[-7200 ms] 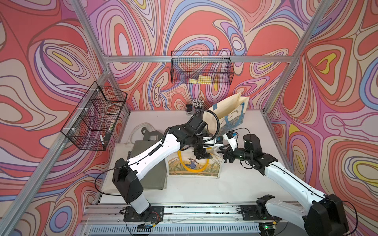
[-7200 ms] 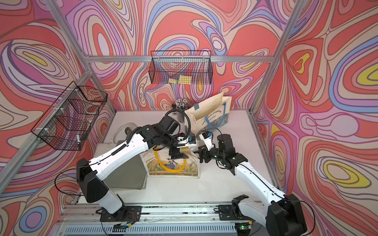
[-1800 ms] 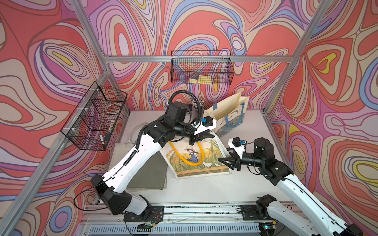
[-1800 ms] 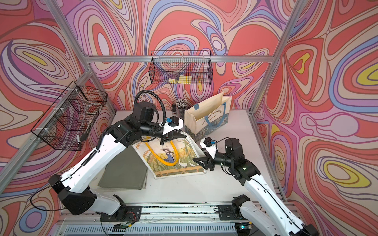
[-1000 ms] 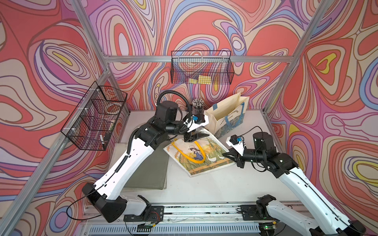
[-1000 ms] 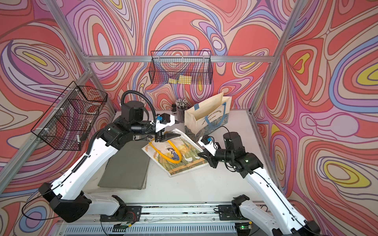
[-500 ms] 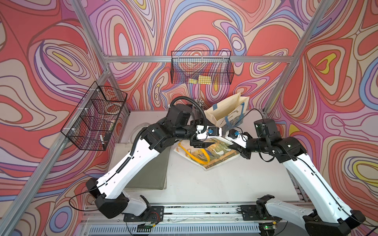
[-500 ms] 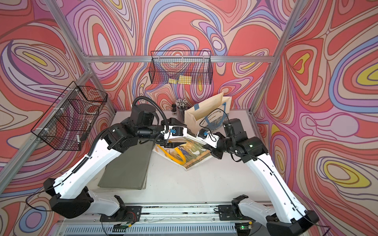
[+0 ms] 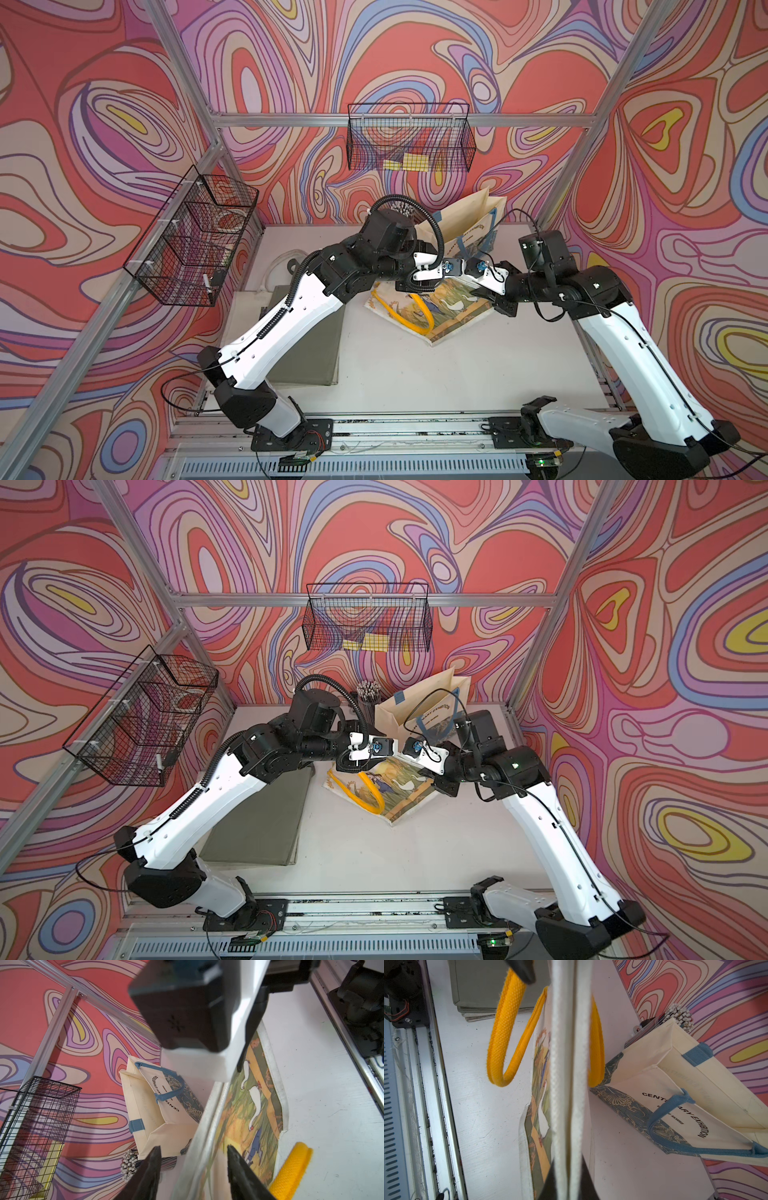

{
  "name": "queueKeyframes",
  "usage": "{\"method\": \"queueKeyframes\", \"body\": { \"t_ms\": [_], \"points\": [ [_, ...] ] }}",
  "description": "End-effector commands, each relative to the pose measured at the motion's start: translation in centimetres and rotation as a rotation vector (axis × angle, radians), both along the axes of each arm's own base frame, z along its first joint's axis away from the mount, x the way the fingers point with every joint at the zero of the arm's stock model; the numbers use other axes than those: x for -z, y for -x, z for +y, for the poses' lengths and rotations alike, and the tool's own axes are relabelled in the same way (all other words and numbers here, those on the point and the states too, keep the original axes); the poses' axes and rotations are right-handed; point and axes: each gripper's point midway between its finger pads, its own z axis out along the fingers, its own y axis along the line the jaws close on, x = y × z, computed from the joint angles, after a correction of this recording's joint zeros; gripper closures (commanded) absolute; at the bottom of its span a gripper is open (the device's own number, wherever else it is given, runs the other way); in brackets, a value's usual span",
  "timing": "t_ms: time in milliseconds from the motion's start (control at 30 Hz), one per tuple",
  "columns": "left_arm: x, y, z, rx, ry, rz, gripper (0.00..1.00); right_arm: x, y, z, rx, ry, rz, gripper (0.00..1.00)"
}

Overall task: Put away the canvas bag
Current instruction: Press the canvas bag.

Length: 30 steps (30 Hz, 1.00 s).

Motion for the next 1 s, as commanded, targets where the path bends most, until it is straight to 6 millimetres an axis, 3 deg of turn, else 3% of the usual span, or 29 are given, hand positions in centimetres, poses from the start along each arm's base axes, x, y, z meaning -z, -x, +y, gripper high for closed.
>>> {"method": "queueKeyframes", "body": {
  "t_ms": [0, 133, 167, 300, 400, 500, 633, 767, 967],
  "points": [
    [2.0, -0.3, 0.1, -0.03, -0.066, 0.042, 0.69, -3.4, -0.3, 1.0, -0.044, -0.071, -0.1, 1.0],
    [2.6, -0.7, 0.5, -0.062, -0.09, 0.049, 0.99, -4.1, -0.1, 0.9, -0.041, -0.076, -0.119, 1.0],
    [2.7, -0.8, 0.6, -0.074, -0.092, 0.05, 1.0, -4.2, 0.0, 0.9, -0.041, -0.08, -0.124, 1.0],
    [2.2, -0.7, 0.6, -0.088, -0.067, 0.064, 1.0, -4.3, 0.4, 1.3, -0.039, -0.123, -0.11, 0.98],
    [1.3, -0.2, 0.7, -0.086, -0.018, 0.067, 1.0, -3.2, 0.8, 1.6, -0.032, -0.157, -0.06, 0.79],
    [-0.1, 0.5, 0.9, -0.072, 0.071, 0.042, 1.0, -1.9, 1.4, 1.9, -0.019, -0.202, -0.01, 0.67],
    [-1.8, 1.5, 1.4, -0.047, 0.191, 0.032, 1.0, -0.6, 2.4, 2.5, -0.028, -0.274, 0.028, 0.6],
    [-2.5, 1.8, 2.7, -0.063, 0.259, 0.072, 1.0, -0.7, 3.5, 3.2, -0.039, -0.356, 0.083, 0.52],
    [-3.5, 2.0, 4.6, -0.093, 0.358, 0.084, 1.0, 0.5, 4.0, 3.1, -0.024, -0.366, 0.115, 0.52]
  ]
}}
